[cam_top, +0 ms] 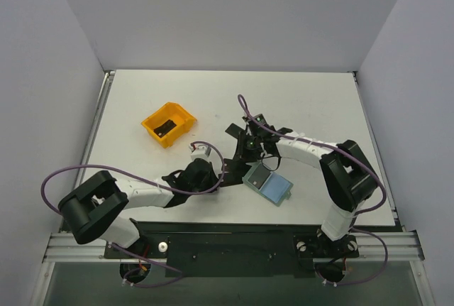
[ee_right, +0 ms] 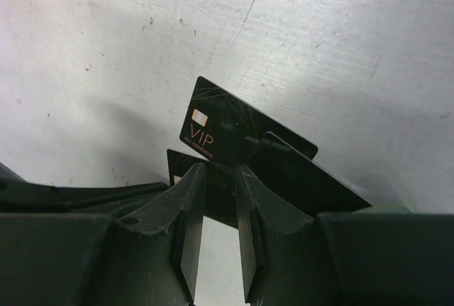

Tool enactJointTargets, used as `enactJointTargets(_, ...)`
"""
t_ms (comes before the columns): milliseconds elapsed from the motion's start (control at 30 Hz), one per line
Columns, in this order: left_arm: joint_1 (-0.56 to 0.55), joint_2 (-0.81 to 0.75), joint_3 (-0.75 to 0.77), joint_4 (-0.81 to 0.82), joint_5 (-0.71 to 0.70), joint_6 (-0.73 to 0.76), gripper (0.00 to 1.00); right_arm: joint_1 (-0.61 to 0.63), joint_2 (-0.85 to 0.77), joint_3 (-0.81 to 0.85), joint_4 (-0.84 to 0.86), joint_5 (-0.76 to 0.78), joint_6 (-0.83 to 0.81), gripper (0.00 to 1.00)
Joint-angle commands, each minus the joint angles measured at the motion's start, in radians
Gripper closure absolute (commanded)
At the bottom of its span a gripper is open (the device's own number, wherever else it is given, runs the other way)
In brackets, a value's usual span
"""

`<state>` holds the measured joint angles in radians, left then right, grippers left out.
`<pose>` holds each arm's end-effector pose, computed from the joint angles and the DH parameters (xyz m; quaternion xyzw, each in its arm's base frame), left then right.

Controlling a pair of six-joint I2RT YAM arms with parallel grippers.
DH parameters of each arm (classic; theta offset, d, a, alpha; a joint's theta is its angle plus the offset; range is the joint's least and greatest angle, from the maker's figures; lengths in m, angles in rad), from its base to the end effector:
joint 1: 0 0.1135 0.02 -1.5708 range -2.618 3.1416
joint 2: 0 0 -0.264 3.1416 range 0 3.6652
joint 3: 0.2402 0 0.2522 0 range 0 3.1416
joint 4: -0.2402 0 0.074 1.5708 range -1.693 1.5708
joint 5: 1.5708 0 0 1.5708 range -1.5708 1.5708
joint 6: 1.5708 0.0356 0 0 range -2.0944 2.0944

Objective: Put the credit cards into the card holder
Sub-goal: Move the credit card to the corner of the board.

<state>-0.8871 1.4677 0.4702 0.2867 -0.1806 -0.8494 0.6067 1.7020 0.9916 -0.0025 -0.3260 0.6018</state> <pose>0.1684 -0.1965 0.1317 -0.0205 0.9058 -0.2639 0.3308 0.2900 0.2151 0.1905 -0.0697 0.8972 0.3546 0.2539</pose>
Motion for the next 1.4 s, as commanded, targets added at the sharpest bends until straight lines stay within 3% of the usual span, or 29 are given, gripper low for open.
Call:
enactJointTargets(0,-0.007,-0.042,0.01,-0.277,-0.042,0.041,1.0,0.013,0.056,0.059,-0.025,-0.036,0.013,0.8)
enactJointTargets(200,-0.007,-0.076,0.079,-0.276,-0.053,0.098,1.0,0.016,0.082,0.056,-0.03,-0.077,0.012,0.8)
enactJointTargets(567,-0.049,0.098,0.174,-0.199,-0.02,0.122,1.0,0.022,0.153,0.113,-0.154,-0.005,-0.016,0.81)
enactJointTargets(967,-0.053,0.088,0.084,-0.204,-0.023,0.078,1.0,0.013,0.225,0.168,-0.257,0.186,-0.03,0.84)
enactJointTargets(1367,-0.056,-0.039,-0.064,-0.268,-0.045,0.003,1.0,-0.047,0.254,0.223,-0.295,0.269,-0.037,0.84)
